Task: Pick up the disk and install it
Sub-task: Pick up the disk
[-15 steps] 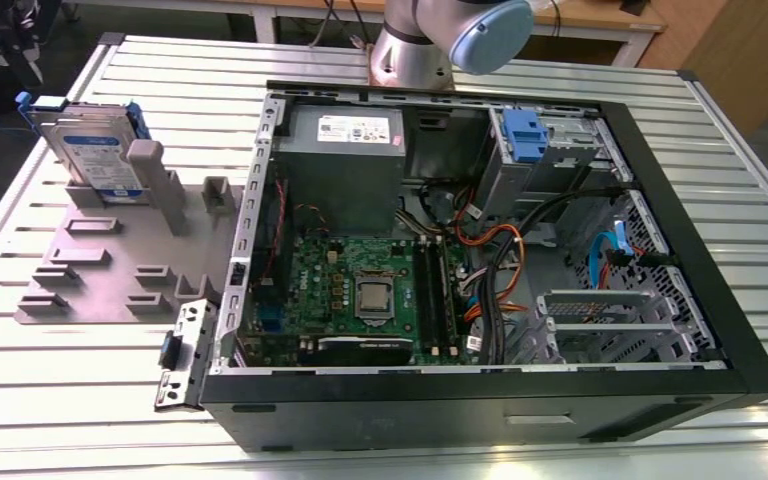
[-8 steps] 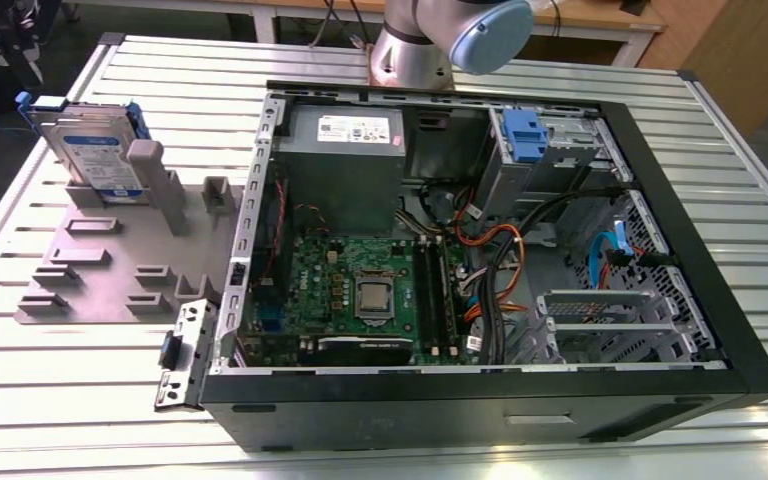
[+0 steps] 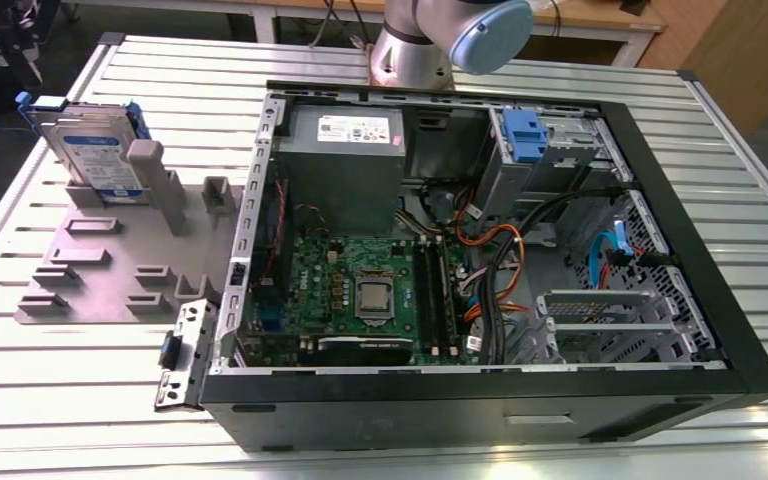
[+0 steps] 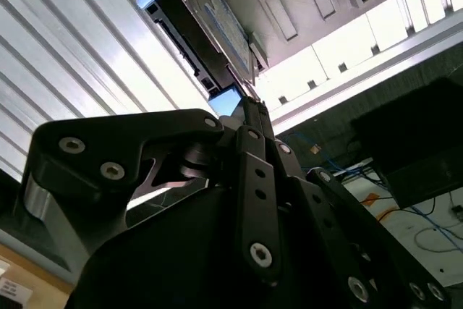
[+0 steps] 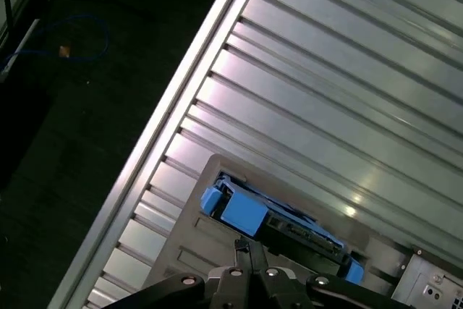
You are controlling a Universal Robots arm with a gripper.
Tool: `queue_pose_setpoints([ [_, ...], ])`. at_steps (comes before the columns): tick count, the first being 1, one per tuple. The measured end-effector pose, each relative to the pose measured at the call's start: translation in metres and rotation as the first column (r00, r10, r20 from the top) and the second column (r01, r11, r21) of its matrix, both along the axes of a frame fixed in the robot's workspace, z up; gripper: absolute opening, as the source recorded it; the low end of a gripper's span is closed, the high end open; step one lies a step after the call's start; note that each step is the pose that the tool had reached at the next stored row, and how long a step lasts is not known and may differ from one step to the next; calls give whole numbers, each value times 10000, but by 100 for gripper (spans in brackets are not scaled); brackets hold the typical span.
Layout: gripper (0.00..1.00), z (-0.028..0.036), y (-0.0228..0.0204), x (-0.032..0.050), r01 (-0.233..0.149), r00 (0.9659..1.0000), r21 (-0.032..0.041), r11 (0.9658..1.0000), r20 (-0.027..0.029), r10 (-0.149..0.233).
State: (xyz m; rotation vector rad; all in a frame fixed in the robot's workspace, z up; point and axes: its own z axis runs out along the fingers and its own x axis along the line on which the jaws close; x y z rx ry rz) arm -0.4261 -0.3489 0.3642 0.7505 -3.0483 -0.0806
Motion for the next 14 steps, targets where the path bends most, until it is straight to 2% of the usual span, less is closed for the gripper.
queue_pose_setpoints([
  [3, 11, 0, 0, -1, -445, 9990, 0, 9990, 0, 445],
  [6, 11, 0, 0, 0, -885, 9961, 0, 9961, -1, 885],
  [14, 11, 1, 0, 0, -1876, 9822, 0, 9822, -1, 1876],
])
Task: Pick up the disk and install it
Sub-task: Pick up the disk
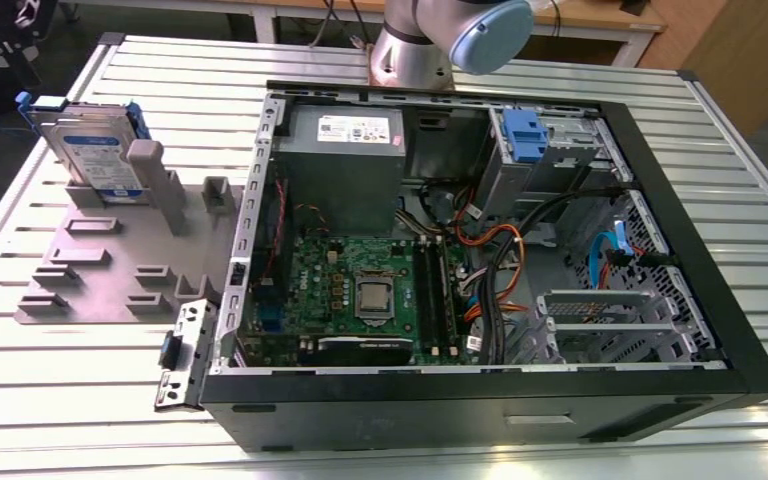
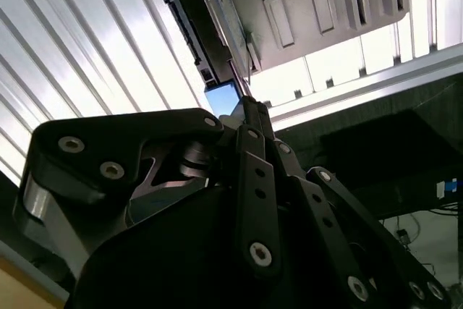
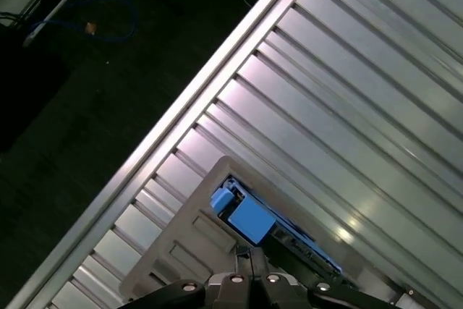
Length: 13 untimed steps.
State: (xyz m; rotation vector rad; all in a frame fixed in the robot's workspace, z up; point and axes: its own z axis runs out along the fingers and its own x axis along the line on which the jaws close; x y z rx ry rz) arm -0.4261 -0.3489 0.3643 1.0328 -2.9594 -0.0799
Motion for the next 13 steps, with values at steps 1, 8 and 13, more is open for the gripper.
queue_pose_setpoints([
  [1, 11, 0, 0, 0, -107, 9999, 0, 9999, 0, 107],
  [8, 11, 0, 0, 0, -461, 9989, 0, 9989, -1, 461],
  [13, 11, 0, 0, 0, -461, 9989, 0, 9989, -1, 461],
])
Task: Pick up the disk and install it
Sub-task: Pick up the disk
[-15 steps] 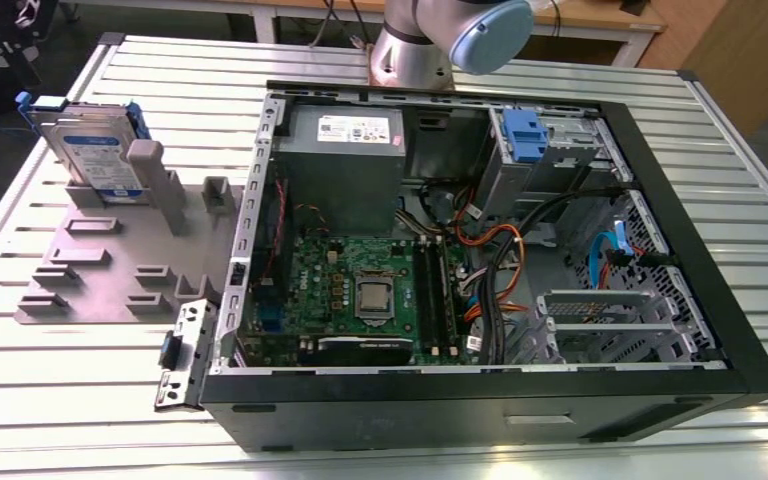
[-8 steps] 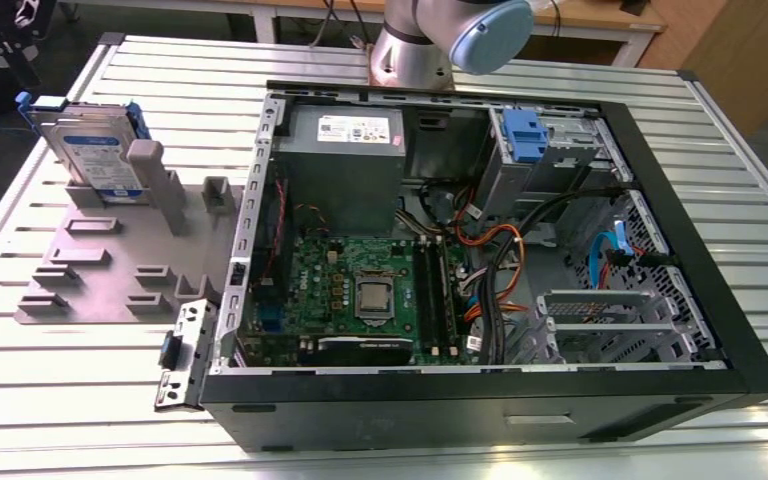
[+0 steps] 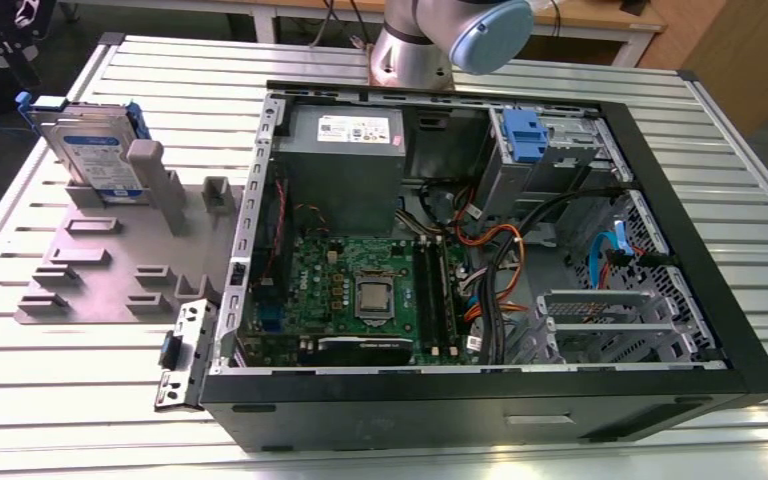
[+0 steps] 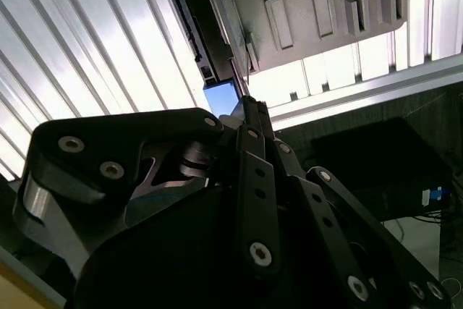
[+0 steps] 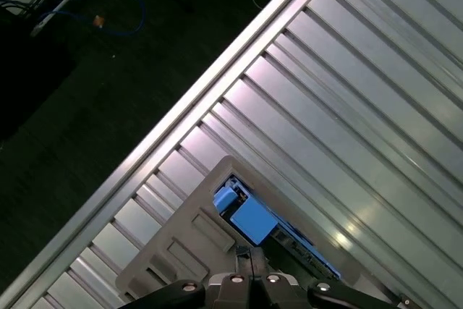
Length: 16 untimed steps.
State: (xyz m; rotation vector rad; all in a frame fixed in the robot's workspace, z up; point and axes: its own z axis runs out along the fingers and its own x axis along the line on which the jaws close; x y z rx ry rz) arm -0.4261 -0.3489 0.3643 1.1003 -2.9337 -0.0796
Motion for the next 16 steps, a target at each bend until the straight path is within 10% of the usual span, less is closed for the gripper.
queue_pose_setpoints([
  [8, 11, 0, 0, 0, -109, 9999, 0, 9999, 0, 109],
  [16, 11, 0, 0, 0, -1075, 9942, 0, 9942, 0, 1075],
])
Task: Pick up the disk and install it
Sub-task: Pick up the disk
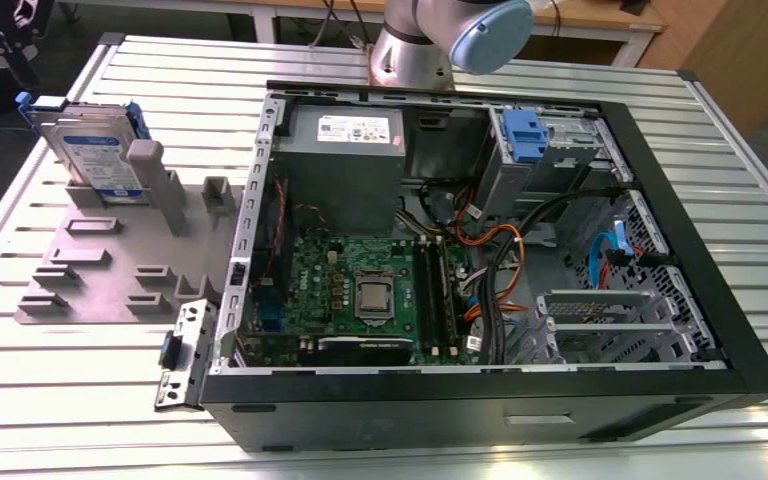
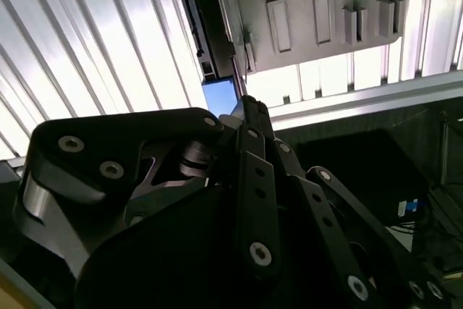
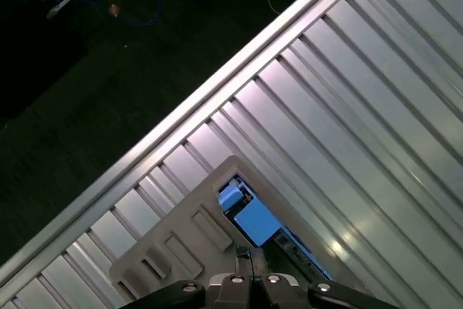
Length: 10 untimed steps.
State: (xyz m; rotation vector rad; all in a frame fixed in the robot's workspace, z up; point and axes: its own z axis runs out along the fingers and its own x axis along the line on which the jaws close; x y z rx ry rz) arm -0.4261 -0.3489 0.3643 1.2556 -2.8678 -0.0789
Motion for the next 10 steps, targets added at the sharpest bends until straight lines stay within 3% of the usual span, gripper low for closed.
queue_pose_setpoints([
  [4, 11, 0, 0, 0, -645, 9979, 0, 9979, 0, 645],
  [10, 11, 0, 0, 0, -1509, 9886, 0, 9886, 0, 1509],
])
